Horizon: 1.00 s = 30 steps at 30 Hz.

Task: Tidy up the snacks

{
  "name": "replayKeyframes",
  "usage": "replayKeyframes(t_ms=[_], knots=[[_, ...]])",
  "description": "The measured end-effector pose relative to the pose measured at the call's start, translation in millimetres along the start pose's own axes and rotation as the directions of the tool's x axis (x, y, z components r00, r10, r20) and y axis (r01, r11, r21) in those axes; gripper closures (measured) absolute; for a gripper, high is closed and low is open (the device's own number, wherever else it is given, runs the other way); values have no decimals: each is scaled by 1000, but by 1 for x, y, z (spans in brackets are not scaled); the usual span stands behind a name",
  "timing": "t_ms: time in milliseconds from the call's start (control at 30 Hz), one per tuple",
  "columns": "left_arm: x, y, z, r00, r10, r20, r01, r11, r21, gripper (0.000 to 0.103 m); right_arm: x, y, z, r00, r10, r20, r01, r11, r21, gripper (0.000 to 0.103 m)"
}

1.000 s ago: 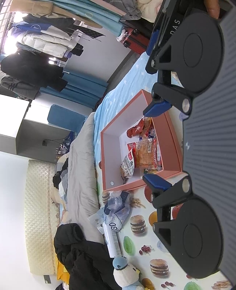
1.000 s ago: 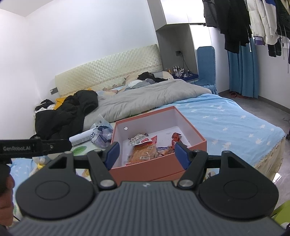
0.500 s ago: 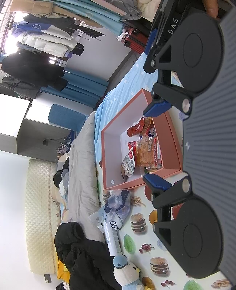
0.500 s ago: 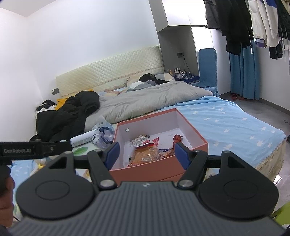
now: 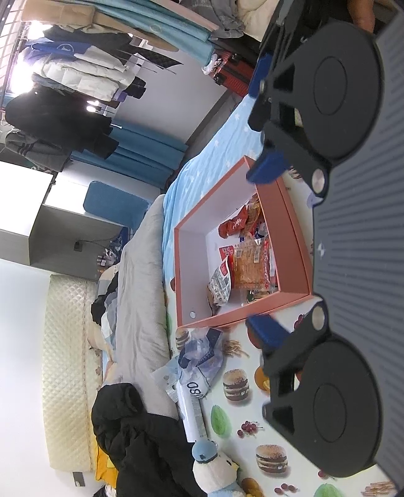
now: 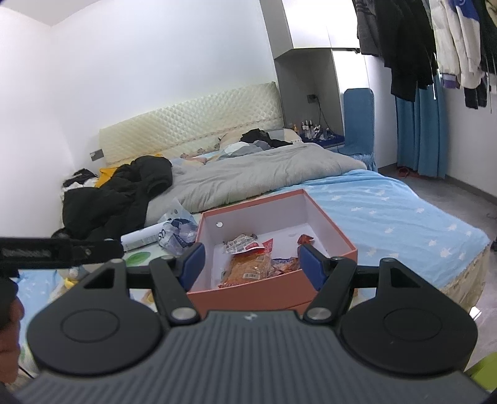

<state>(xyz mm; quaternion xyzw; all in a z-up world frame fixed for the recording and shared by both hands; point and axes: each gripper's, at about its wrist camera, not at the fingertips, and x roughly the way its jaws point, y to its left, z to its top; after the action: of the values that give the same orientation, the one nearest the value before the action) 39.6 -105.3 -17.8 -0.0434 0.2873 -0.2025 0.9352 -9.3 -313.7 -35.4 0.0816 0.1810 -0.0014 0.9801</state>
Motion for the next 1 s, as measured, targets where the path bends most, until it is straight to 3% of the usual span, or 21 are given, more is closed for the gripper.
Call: replayKeyframes(t_ms=[33, 100, 200, 1000], knots=[[0, 0, 0, 1000, 9, 1, -9, 1000, 0, 5, 1, 0, 0, 1000, 6, -3, -6, 1000, 3, 15], [0, 0, -1, 1000, 21, 1, -21, 1000, 2, 4, 1, -1, 1, 1000, -6, 5, 6, 1000, 11, 0], [1, 0, -1, 999, 37, -5, -37, 999, -5, 3, -1, 0, -1, 999, -36, 12, 37, 999, -6, 0], [-1, 3, 1, 996, 81, -26, -81, 997, 2, 2, 1, -4, -2, 1000, -31, 0, 31, 999, 28, 0]])
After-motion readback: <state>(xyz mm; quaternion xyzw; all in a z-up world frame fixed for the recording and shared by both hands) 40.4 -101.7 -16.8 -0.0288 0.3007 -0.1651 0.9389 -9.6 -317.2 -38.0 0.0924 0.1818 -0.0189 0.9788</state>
